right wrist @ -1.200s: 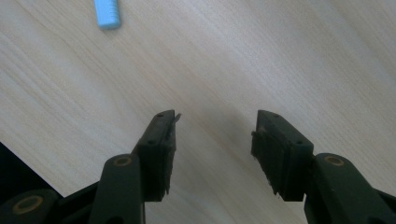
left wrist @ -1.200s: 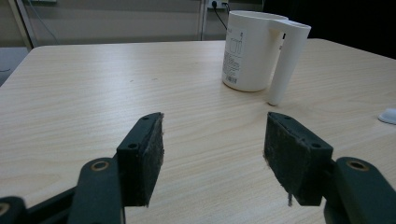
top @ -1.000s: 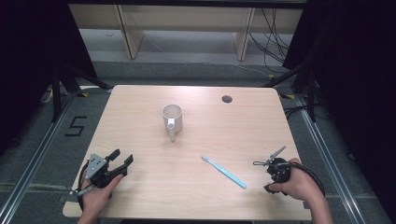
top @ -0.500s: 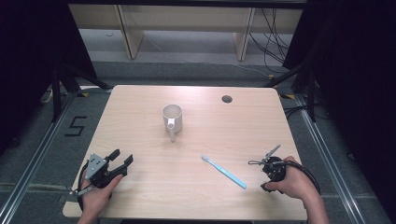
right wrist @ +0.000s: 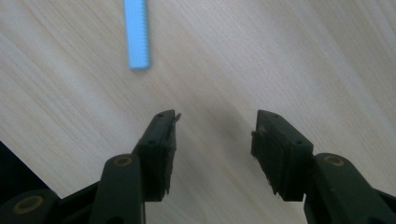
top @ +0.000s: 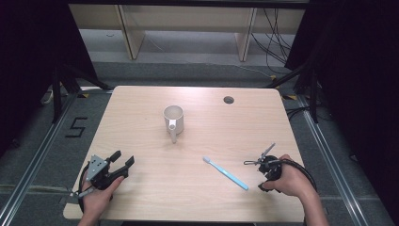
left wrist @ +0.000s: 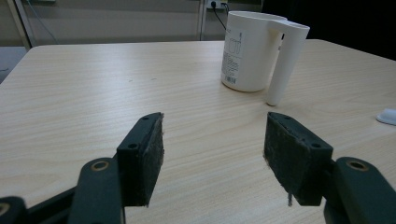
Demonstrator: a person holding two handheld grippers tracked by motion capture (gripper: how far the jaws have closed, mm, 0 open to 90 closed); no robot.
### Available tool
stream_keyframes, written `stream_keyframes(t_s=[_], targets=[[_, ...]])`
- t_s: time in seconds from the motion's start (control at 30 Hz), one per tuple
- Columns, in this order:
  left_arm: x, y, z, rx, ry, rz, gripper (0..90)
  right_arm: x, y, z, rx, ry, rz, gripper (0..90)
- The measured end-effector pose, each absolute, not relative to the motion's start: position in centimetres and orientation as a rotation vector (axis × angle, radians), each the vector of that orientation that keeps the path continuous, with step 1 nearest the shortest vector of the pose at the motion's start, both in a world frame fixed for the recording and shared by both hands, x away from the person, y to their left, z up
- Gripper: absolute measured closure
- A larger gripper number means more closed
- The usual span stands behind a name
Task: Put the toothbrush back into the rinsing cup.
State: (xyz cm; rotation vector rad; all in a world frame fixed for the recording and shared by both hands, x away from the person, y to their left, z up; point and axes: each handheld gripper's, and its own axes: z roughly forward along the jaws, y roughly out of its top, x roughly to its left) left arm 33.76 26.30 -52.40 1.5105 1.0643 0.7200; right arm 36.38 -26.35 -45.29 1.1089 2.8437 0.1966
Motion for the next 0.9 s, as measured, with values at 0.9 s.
stream_keyframes(t_s=[0.9], targets=[[33.6, 26.2, -52.3, 1.517, 1.076, 0.714, 37.5, 37.9, -23.7, -44.9, 0.970, 2.905, 0.158, 50.4]])
